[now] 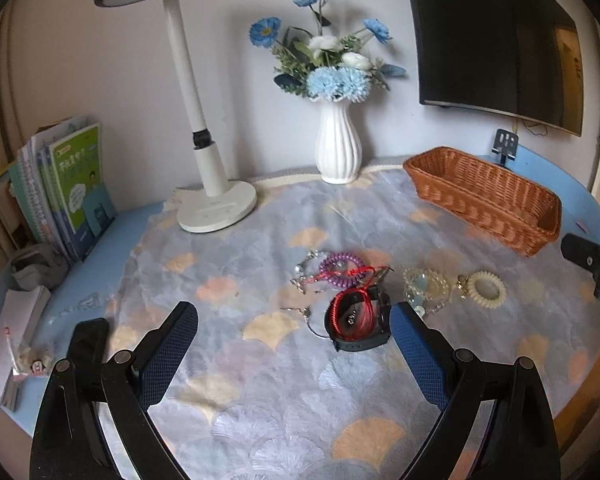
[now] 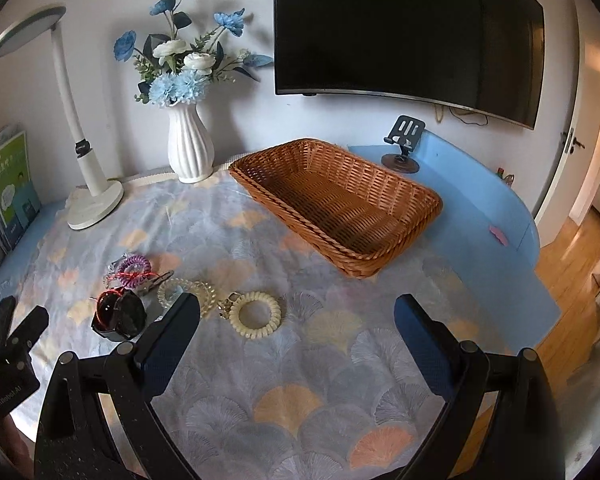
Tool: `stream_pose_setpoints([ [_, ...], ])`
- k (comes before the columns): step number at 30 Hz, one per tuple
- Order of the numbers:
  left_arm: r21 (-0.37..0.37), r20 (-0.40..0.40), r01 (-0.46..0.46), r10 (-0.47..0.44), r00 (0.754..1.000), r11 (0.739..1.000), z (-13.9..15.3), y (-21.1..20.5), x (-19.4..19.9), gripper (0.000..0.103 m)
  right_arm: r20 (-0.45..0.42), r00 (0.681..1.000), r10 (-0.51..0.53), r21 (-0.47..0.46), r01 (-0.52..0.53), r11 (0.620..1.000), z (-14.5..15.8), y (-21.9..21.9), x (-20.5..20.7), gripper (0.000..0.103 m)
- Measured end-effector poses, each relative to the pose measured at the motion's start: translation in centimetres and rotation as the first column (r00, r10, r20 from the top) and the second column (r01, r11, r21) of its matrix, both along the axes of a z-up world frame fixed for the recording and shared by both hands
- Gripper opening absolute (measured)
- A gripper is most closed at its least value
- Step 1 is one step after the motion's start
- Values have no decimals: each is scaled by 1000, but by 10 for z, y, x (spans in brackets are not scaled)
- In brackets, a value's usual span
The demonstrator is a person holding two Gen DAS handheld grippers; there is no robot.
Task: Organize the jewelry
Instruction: 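Move both tools toward the jewelry on the table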
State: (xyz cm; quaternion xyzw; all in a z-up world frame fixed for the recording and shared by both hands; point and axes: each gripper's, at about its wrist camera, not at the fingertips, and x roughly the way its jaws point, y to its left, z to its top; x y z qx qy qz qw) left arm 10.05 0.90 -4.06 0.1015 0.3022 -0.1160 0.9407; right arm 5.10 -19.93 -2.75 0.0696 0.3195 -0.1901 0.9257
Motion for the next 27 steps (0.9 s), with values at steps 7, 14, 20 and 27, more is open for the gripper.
stream_pose_setpoints([
  [7, -10, -50, 19, -19, 999, 1000, -11, 9, 11, 97, -20, 1000, 7, -7, -7, 1000, -5, 8, 0, 98],
  [14, -44, -80, 12, -16, 997, 999, -16, 18, 11, 97, -32, 999, 14, -13, -15, 1000, -7, 15, 0, 98],
  [20, -25, -100, 9, -12, 995, 1000, -23, 17, 12, 97, -51, 999, 14, 4, -14, 1000, -13, 12, 0, 98],
  [27, -24, -107, 16, -19, 994, 1000, -23, 16, 12, 97, -56, 998, 3, 31, -1, 1000, -16, 6, 1, 98],
])
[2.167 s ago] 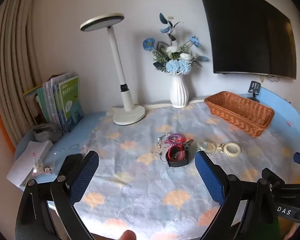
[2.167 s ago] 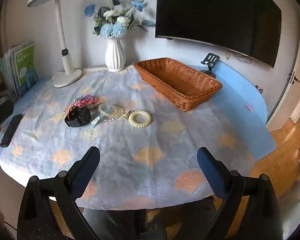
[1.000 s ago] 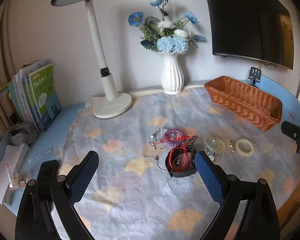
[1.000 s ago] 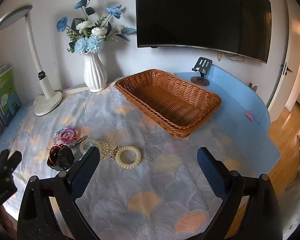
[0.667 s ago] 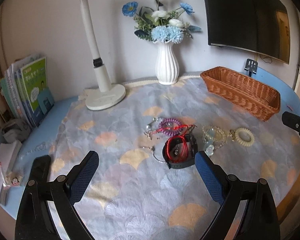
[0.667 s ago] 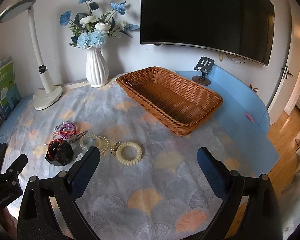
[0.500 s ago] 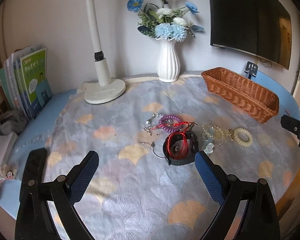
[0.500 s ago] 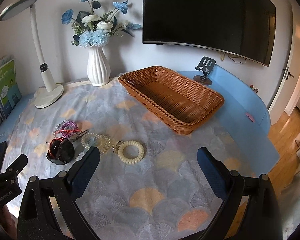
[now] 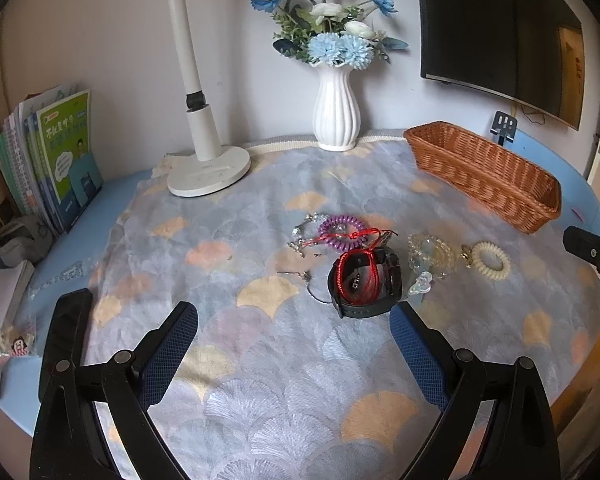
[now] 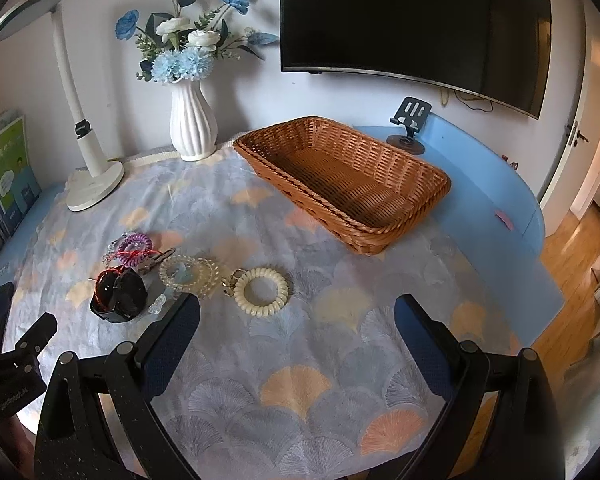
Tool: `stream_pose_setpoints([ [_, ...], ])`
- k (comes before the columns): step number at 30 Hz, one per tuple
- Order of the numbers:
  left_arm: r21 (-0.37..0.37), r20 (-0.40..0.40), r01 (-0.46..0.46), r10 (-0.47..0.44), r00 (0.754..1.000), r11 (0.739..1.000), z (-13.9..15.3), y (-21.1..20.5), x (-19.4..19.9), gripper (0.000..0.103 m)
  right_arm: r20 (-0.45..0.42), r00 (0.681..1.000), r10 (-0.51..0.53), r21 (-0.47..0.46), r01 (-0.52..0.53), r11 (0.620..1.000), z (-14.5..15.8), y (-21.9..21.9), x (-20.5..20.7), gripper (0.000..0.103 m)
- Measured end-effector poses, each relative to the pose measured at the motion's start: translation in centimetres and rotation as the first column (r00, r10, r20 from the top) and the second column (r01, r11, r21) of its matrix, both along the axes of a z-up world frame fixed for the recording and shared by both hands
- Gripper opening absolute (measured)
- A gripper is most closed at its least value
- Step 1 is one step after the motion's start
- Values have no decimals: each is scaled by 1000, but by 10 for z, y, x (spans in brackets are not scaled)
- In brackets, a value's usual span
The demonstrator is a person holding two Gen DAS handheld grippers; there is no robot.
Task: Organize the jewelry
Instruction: 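Move both tools toward the jewelry on the table, then grasp the cream coiled hair tie with the right tool while the left tool grasps the clear bead bracelet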
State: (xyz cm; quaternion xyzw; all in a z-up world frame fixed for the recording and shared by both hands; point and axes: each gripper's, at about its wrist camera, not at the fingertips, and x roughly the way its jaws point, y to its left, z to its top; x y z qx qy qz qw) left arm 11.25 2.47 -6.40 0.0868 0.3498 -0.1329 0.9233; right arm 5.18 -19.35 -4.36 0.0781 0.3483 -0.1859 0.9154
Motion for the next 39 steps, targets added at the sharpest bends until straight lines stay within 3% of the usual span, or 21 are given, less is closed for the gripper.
stream_pose_setpoints([
  [9, -6, -10, 8, -9, 1000, 1000, -2, -4, -1, 97, 3, 1000, -4, 1, 4, 1000, 0, -2, -3, 98],
  [14, -53, -3, 47, -48, 999, 997, 5, -4, -3, 97, 1, 1000, -1, 6, 1, 1000, 0, -3, -3, 98],
  [27, 4, 20, 81, -81, 997, 997, 4, -25, -7, 97, 1, 1000, -15, 27, 14, 1000, -2, -11, -1, 98],
  [39, -6, -5, 102, -102, 995, 995, -2, -21, -1, 97, -18, 1000, 9, 11, -9, 1000, -7, -9, 2, 98],
])
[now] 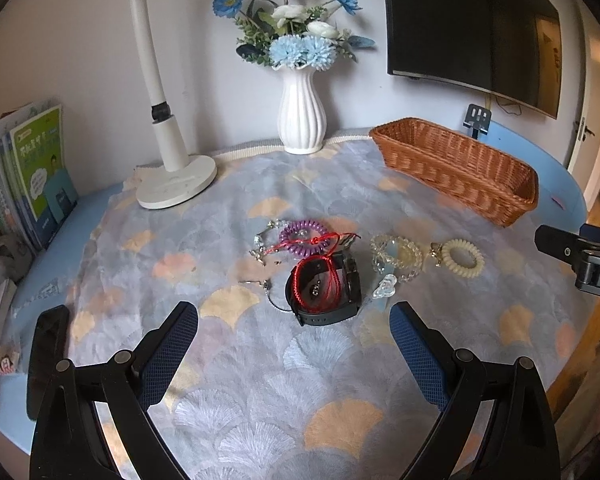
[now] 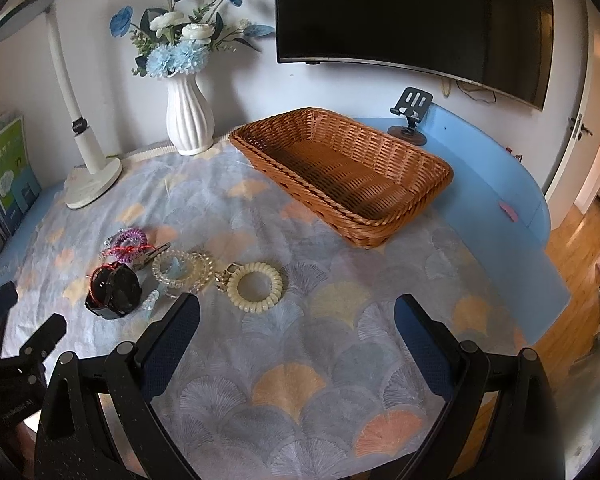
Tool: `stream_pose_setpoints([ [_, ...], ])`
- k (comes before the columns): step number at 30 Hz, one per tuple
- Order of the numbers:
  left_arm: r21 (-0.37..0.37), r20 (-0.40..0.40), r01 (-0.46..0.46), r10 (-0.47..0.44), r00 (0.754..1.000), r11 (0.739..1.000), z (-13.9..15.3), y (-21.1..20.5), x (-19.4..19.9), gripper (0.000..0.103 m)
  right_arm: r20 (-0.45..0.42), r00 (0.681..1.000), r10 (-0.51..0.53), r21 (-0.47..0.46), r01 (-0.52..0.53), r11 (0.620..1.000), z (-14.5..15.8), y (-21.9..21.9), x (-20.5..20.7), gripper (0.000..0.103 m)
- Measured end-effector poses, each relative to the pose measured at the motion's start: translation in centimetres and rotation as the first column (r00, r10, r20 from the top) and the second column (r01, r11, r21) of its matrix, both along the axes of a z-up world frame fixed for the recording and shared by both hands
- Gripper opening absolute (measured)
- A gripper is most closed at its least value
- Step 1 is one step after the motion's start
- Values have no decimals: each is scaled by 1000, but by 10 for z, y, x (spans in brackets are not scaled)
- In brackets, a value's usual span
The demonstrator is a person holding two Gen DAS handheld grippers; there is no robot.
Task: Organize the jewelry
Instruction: 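Grasp the cream coiled hair tie with the right tool while the left tool grasps the clear bead bracelet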
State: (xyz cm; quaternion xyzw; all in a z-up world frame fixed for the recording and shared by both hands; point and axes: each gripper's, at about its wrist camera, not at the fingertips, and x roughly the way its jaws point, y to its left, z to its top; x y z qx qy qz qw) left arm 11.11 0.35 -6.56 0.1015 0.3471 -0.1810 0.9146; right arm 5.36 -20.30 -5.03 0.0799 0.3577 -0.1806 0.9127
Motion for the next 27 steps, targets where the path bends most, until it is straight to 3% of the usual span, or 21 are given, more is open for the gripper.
stream_pose_setpoints([
  [3, 36, -10, 67, -66, 998, 997, -4, 6, 9, 96, -11, 1000, 29, -8, -29, 1000, -3, -6, 4, 98],
  [5, 76, -32, 149, -147, 989, 986, -9, 10, 14, 93, -18, 997, 73, 39, -73, 997, -8, -15, 8, 94],
  [9, 120, -94, 292, -282, 955, 949, -18, 16, 28, 70, -73, 984, 160, 145, -149, 978, -30, -27, 22, 87],
  [11, 124, -121, 327, -313, 942, 937, -22, 13, 36, 56, -92, 975, 204, 189, -184, 965, -42, -26, 32, 74],
  [12, 119, -133, 350, -334, 933, 929, -23, 11, 40, 50, -98, 971, 218, 194, -196, 961, -45, -23, 34, 59],
  [13, 106, -141, 374, -358, 923, 922, -23, 8, 42, 49, -117, 965, 234, 191, -209, 959, -50, -20, 41, 52],
  [17, 79, -155, 453, -438, 886, 888, -21, -9, 47, 49, -122, 962, 242, 221, -212, 952, -57, -24, 53, 50],
  [22, -55, -189, 489, -490, 851, 870, -3, -38, 65, 49, -110, 968, 225, 238, -194, 952, -59, -35, 70, 46],
  [27, -117, -338, 484, -493, 802, 867, -4, -82, 108, 49, -127, 964, 232, 239, -197, 951, -66, -35, 82, 40],
])
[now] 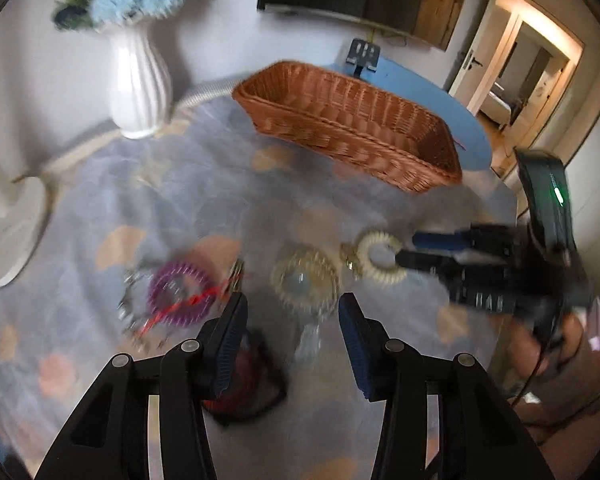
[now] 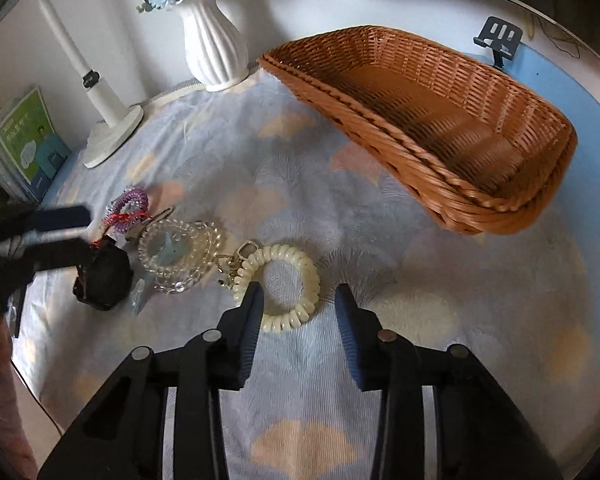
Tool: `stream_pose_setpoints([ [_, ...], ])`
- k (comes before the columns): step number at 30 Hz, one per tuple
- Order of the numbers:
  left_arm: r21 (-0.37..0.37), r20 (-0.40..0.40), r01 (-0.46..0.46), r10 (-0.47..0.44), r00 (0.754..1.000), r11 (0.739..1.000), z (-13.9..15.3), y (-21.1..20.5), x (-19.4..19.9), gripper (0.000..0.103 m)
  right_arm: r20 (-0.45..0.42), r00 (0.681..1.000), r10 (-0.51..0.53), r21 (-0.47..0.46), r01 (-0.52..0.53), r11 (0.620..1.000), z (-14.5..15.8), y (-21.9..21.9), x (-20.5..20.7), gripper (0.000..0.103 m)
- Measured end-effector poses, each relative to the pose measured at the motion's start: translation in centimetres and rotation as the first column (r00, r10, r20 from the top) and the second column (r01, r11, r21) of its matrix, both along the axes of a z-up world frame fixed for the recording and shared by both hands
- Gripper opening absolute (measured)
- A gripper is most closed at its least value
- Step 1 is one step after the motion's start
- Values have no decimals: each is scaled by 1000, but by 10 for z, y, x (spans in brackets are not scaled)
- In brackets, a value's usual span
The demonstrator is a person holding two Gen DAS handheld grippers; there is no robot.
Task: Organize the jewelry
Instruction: 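Grasp the cream coiled hair tie with the right tool while the left tool grasps the clear bead bracelet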
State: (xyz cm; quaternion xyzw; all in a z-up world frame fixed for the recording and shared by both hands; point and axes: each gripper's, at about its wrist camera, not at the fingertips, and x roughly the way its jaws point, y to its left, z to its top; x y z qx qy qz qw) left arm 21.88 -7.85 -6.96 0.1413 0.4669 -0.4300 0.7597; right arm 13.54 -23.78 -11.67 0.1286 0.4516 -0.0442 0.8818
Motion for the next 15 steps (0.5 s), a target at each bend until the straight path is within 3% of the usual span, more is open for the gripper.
stream_pose_setpoints([
  [4, 86, -72, 5, 1, 997, 996, -22, -27, 23, 37, 1, 1000, 2, -41, -2, 999, -2, 2, 7, 38],
  [8, 160, -120, -2, 21, 993, 987, -44, -42, 32, 36, -5, 1000, 18, -64, -18, 998, -5, 1, 15, 33],
  [11, 139, -147, 6, 14, 989, 990, -47, -45, 30, 26, -2, 999, 36, -94, -36, 995, -6, 3, 18, 25],
  [13, 140, -133, 0, 19, 991, 990, -45, -47, 28, 10, -10, 999, 47, -118, -48, 992, -8, 6, 19, 15],
  [15, 143, -130, -5, 24, 991, 990, -45, -49, 26, 10, -5, 998, 57, -128, -57, 990, -7, 7, 17, 14],
])
